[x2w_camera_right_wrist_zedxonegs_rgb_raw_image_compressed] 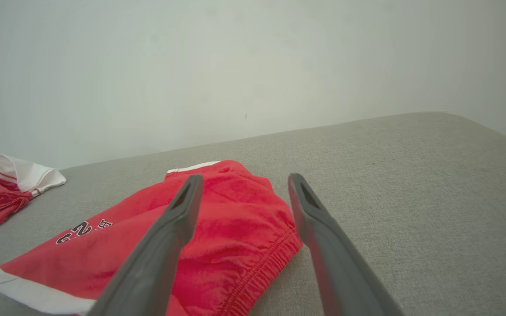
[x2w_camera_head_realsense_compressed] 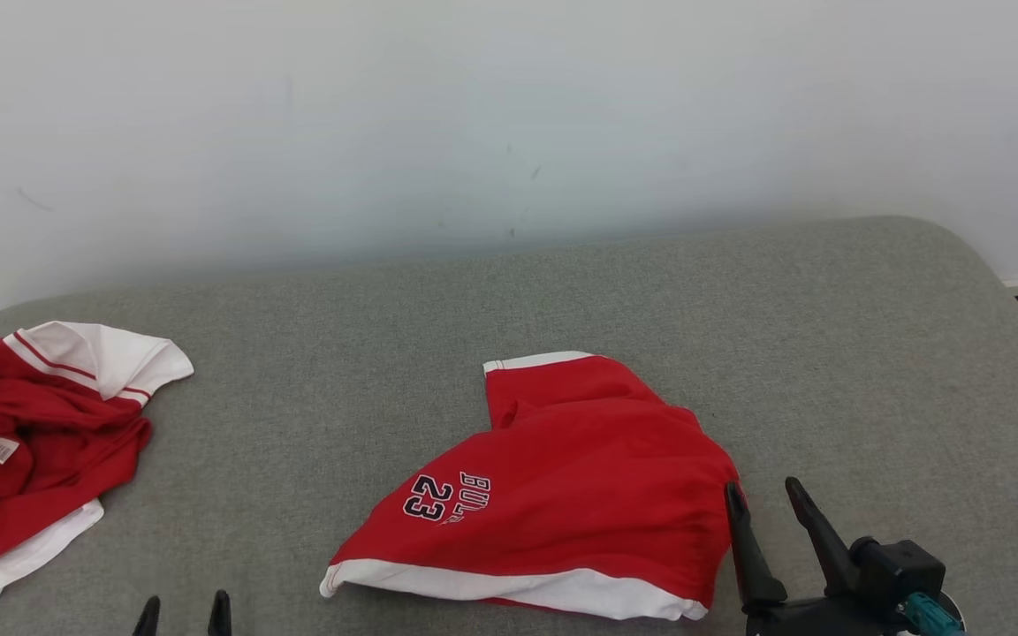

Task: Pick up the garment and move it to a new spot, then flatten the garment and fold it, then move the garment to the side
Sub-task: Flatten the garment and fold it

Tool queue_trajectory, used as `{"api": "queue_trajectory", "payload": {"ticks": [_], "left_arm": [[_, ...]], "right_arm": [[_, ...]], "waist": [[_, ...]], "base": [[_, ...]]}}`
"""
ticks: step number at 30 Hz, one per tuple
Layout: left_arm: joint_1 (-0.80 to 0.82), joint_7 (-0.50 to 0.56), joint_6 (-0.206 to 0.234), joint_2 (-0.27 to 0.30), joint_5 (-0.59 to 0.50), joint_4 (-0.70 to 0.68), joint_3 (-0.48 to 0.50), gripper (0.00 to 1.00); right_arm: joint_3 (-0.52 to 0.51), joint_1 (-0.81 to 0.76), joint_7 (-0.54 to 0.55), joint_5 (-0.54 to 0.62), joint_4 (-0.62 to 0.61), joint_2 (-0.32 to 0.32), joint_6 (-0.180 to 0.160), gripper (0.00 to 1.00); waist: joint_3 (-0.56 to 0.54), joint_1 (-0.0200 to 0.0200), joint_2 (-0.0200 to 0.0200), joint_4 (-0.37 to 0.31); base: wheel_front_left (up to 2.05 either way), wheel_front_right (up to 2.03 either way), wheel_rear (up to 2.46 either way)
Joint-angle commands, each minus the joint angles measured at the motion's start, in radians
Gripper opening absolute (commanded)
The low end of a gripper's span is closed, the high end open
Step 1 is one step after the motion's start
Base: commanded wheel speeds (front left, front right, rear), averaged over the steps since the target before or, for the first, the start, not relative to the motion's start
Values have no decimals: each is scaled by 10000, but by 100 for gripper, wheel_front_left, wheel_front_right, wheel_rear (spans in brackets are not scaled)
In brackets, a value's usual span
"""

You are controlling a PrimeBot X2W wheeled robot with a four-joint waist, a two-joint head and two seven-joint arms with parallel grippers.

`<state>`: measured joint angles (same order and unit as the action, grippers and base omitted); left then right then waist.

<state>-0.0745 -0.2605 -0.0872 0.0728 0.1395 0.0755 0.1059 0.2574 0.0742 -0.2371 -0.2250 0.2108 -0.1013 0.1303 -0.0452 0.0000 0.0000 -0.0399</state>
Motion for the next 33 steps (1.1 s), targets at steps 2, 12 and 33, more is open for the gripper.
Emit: {"api": "queue_trajectory", "payload": {"ticks": [2,12,33], "left_arm": [[83,-29,-101,87,111,218,-145,100],[655,36,-392,453,723,1392,-1064,100],[2377,-38,-421,1591,2117,3208,-3270,100]], "right_arm": [[151,-104,85,-151,10,-151,8,100],[1252,-650,497,-804,39,-469,7,100],[2181,240,286,-1661,1257,-496,8,100]], "waist": [[20,0,0,-13],[459,0,0,-246],[1636,0,0,-685]], "base": [[0,0,0],[0,0,0],[0,0,0]]}}
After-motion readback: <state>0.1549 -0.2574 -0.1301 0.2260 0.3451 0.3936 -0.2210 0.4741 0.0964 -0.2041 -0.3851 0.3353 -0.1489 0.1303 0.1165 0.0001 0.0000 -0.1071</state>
